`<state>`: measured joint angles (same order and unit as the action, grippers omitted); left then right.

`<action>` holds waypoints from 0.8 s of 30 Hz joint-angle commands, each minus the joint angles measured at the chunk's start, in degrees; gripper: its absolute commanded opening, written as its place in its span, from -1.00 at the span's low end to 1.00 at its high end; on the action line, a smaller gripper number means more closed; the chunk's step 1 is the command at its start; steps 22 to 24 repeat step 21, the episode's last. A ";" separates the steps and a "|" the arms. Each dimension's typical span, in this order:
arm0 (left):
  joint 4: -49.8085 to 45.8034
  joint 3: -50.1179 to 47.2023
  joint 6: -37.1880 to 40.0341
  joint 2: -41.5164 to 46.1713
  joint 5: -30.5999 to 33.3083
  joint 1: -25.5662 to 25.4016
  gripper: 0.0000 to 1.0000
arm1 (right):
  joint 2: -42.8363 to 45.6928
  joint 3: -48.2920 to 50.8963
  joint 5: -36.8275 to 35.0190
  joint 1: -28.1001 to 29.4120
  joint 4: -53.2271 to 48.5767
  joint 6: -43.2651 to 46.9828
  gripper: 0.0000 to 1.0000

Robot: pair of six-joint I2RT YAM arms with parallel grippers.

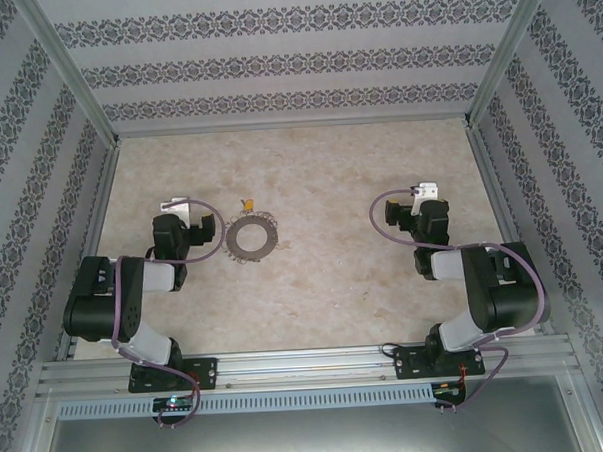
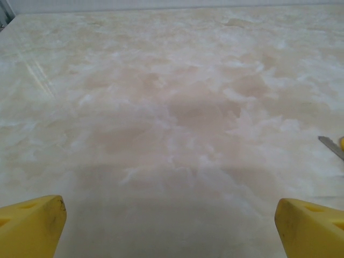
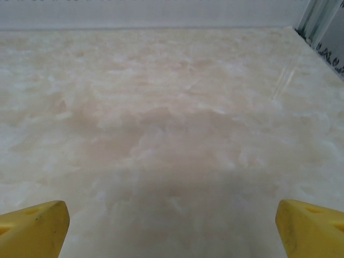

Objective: Put the keys on the keyring

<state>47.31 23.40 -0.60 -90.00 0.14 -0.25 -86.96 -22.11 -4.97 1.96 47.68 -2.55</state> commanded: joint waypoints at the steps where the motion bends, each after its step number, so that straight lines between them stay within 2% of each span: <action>1: 4.45 -0.63 0.48 -0.61 -0.90 0.70 1.00 | -0.06 -0.10 1.17 -0.81 3.86 0.58 0.96; 24: 4.64 -0.63 0.42 -0.71 -0.88 0.60 1.00 | 0.39 -0.22 2.73 -0.99 2.92 0.98 0.96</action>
